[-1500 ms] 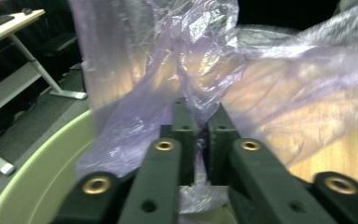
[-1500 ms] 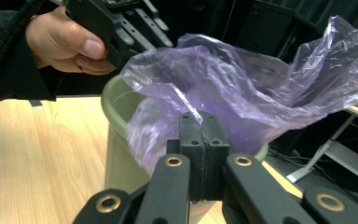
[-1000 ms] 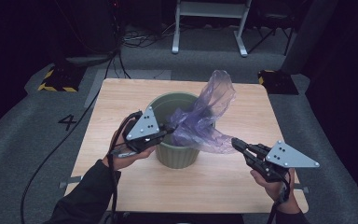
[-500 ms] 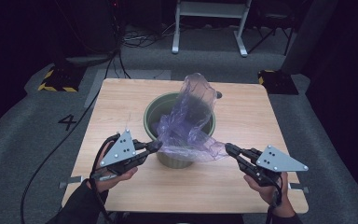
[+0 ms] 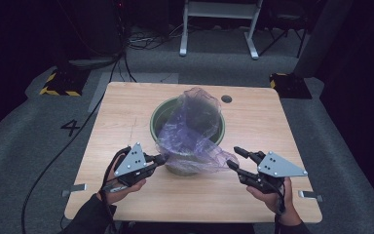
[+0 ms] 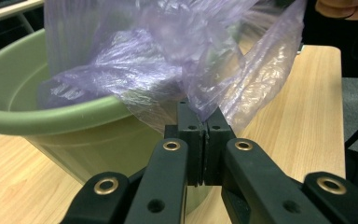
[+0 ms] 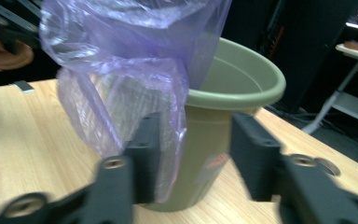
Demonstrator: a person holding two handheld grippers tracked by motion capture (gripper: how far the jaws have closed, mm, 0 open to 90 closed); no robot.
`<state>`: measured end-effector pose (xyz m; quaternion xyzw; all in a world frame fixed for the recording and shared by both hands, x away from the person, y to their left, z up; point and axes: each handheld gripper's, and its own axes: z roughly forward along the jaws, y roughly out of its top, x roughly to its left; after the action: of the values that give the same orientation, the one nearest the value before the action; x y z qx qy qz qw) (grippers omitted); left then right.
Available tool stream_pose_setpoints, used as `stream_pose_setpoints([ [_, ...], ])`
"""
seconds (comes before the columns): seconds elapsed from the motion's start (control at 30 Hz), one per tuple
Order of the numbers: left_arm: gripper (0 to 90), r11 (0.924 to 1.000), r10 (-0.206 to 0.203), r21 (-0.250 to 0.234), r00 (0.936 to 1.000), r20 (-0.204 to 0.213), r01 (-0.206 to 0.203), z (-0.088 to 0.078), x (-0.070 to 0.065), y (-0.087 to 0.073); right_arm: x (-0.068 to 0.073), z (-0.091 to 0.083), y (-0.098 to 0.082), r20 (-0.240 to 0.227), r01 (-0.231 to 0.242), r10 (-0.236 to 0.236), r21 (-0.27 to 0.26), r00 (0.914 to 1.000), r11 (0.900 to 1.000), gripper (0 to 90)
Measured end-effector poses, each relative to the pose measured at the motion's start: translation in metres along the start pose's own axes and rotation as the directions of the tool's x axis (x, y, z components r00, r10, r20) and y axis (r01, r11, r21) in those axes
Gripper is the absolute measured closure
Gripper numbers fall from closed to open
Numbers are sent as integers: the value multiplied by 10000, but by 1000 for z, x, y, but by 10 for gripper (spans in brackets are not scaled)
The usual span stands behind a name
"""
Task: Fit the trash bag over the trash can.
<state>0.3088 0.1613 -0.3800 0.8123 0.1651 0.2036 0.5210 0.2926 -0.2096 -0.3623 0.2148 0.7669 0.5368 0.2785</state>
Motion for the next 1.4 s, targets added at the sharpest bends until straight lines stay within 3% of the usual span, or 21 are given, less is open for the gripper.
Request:
stream_pose_setpoints([
  [0.23, 886, 10000, 16, -3, 10000, -58, -16, 2, 0, -1, 10, -2, 8, 280, 534, -530, -135, 9982, 9985, 280],
  [0.33, 882, 10000, 10, 89, 10000, -29, -10, 2, 1, -2, 10, -5, 12, 172, 1005, -1000, -255, 9948, 9946, 283],
  [0.37, 881, 10000, 4, 86, 10000, -37, -3, 2, 1, -2, 9, -7, 14, 402, 1182, -1171, -265, 9923, 9926, 288],
  [0.47, 878, 10000, -35, 67, 10000, -40, 35, 2, 2, -2, 5, -13, 25, 403, 1158, -1142, -410, 9926, 9924, 289],
  [0.53, 878, 9999, -19, 109, 10000, -40, 20, 3, 2, -2, 9, -12, 34, 449, 1443, -1430, -272, 9887, 9892, 279],
  [0.7, 878, 9998, 21, 180, 10000, -62, -20, 5, 1, -1, 20, 1, 50, -404, 1609, -1610, -64, 9861, 9870, 281],
  [0.87, 878, 9997, -29, 253, 10000, -82, 31, 6, 4, -3, 25, 17, 55, -369, 1790, -1772, 526, 9835, 9824, 438],
  [0.97, 877, 9994, -28, 354, 9999, -118, 32, 6, 6, -5, 23, 21, 55, -650, 1895, -1850, 720, 9806, 9792, 625],
  [1.03, 877, 9993, -33, 376, 9999, -127, 38, 6, 7, -7, 19, 22, 54, -424, 1819, -1789, 840, 9830, 9797, 743],
  [1.13, 877, 9987, -154, 485, 9998, -160, 162, 6, 10, -10, 7, 22, 49, -216, 1389, -1378, 658, 9902, 9881, 841],
  [1.27, 868, 9978, -231, 612, 9996, -175, 242, 6, 15, -14, -10, 21, 43, 308, 410, -427, 553, 9986, 9976, 848],
  [1.4, 836, 9971, -379, 651, 9991, -172, 389, 6, 19, -17, -27, 22, 36, 908, -523, 476, 505, 9947, 9974, 847],
])
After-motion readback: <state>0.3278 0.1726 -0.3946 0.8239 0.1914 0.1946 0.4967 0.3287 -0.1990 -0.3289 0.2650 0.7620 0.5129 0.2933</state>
